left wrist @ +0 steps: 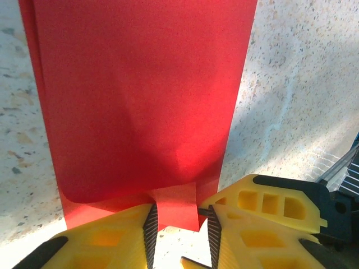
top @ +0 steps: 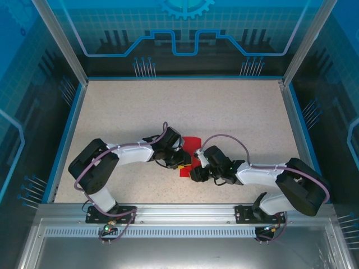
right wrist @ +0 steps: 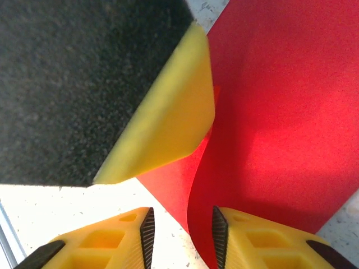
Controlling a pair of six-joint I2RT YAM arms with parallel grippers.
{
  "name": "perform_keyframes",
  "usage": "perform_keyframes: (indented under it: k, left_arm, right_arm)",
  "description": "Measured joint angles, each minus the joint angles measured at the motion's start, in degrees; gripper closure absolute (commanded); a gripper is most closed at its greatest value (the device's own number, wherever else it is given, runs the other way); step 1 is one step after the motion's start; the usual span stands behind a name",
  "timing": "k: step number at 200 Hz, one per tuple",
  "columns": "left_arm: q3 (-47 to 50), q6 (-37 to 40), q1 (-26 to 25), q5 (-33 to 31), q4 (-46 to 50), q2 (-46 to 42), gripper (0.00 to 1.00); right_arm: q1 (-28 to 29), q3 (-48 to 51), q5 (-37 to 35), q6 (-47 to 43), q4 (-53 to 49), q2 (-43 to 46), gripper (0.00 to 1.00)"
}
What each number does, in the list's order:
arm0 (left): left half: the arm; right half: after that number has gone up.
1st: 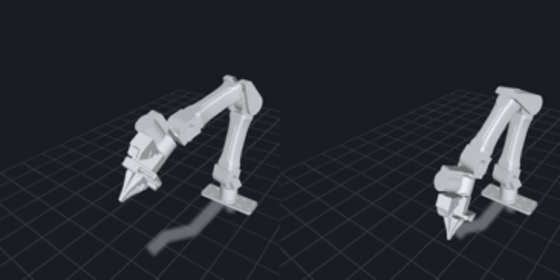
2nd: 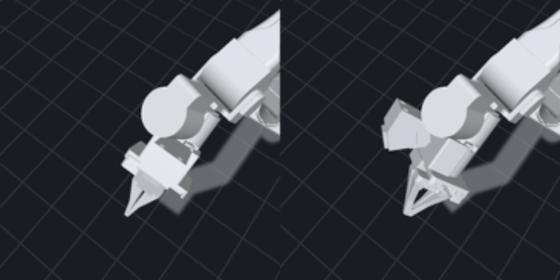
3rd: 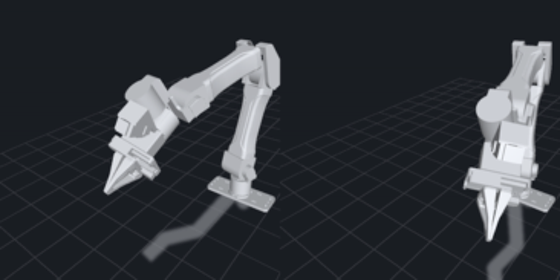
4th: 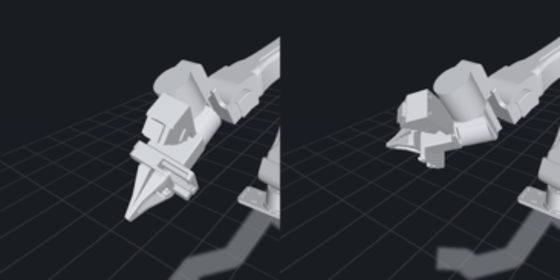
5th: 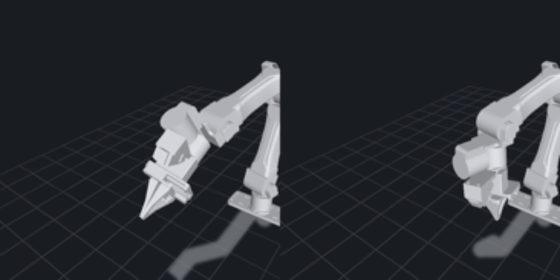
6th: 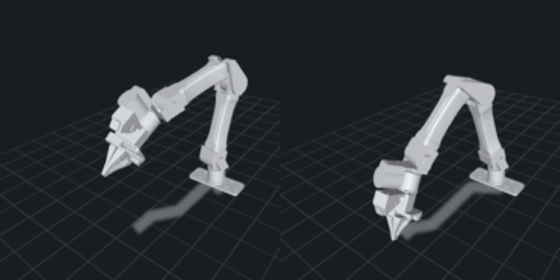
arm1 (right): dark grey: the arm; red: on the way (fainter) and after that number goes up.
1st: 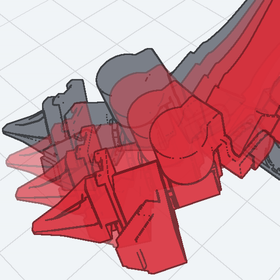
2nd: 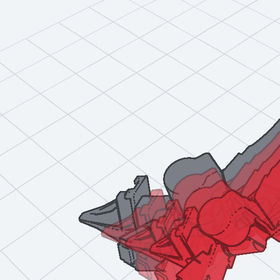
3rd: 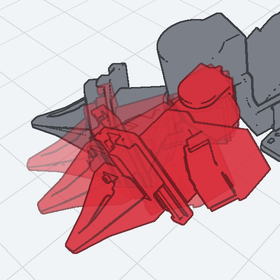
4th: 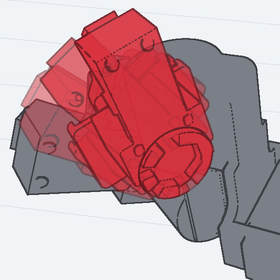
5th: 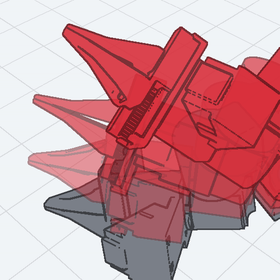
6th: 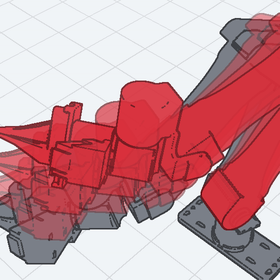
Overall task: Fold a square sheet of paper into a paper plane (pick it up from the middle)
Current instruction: Fold the triangle a second time at the center of the table.
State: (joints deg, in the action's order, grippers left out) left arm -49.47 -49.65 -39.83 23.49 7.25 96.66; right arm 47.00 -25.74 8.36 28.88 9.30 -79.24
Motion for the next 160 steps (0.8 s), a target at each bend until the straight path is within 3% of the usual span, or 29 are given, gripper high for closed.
perform_keyframes:
  k: [96, 160]
  left_arm:
    - [0.0, 0.1, 0.7, 0.4, 0.0, 0.0, 0.56]
    - [-3.6, 4.4, 4.7, -0.1, 5.0, -0.4, 0.51]
  right_arm:
    - [0.3, -1.7, -0.9, 2.8, 3.9, -3.0, 0.87]
    - [-0.1, -1.7, -0.7, 3.2, 4.1, -3.0, 0.90]
